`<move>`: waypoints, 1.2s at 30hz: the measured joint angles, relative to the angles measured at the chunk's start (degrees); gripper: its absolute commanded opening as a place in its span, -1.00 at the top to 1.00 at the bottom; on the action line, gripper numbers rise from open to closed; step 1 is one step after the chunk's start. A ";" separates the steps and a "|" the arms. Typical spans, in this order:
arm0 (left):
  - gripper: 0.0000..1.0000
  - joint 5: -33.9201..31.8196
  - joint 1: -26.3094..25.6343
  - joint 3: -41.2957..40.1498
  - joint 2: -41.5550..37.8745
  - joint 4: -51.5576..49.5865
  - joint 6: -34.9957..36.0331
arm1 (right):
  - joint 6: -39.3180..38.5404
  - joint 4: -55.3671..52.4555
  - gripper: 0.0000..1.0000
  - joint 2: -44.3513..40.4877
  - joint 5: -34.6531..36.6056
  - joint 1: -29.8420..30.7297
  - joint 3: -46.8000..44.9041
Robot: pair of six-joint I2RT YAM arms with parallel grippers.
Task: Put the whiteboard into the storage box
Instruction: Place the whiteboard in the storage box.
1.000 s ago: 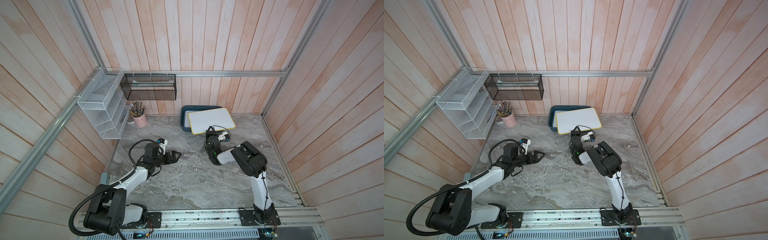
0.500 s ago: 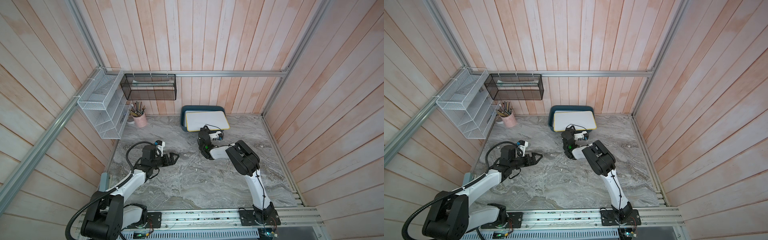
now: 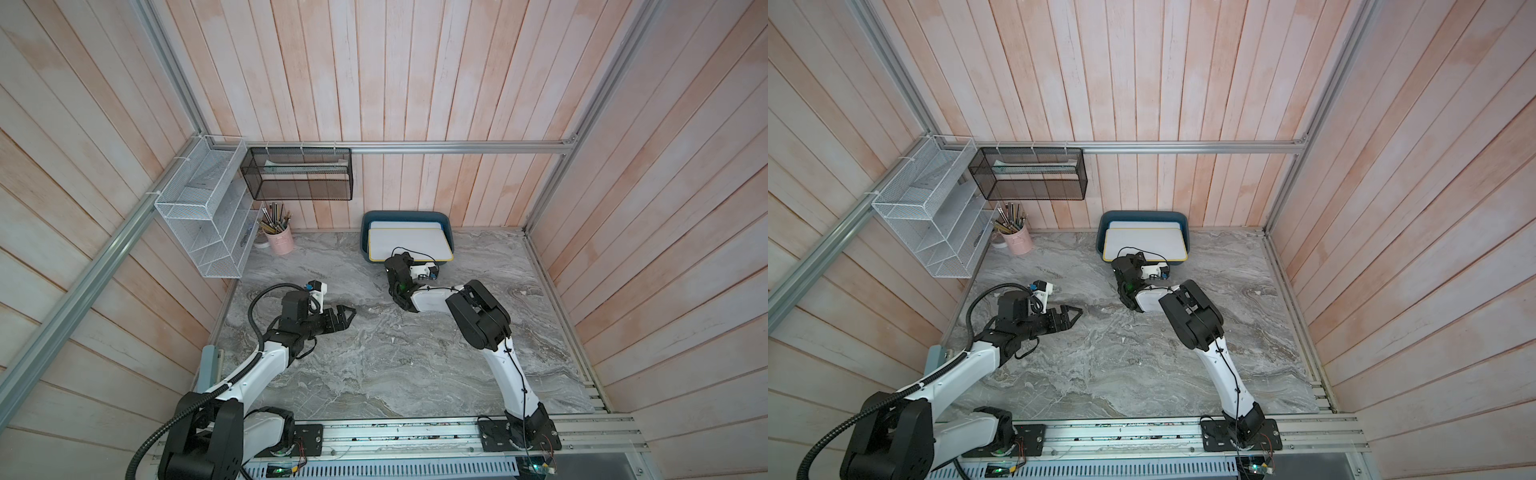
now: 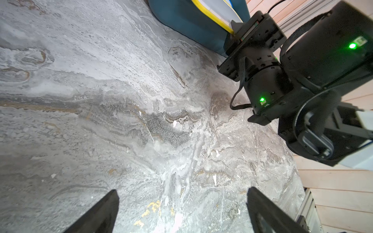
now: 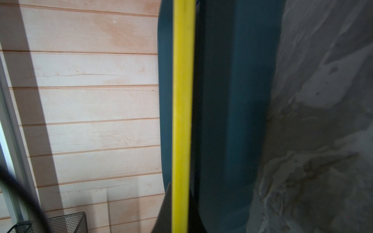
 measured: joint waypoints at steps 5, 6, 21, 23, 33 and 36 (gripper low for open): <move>-1.00 0.00 0.00 0.15 0.09 0.00 -0.02 | -0.59 -1.16 0.10 1.18 -1.60 -0.61 3.82; -1.00 0.00 0.00 0.17 0.11 0.00 -0.02 | -0.98 -1.33 0.08 1.42 -2.49 -0.85 4.57; -1.00 -0.46 0.00 0.20 0.04 -0.17 -0.31 | -4.26 6.03 -0.14 -5.99 -24.98 -5.84 -7.67; -1.00 -0.48 0.00 0.20 0.07 0.35 -0.70 | -4.96 6.21 -0.15 -6.25 -30.42 -7.32 -7.82; -1.00 -2.08 0.00 -1.95 -3.02 1.73 -2.75 | -9.18 -1.86 -0.25 -5.07 -49.88 -14.14 2.16; -1.00 -3.50 0.02 -3.41 -6.49 2.03 -3.65 | -9.68 -5.09 -0.26 -4.87 -54.10 -13.99 3.17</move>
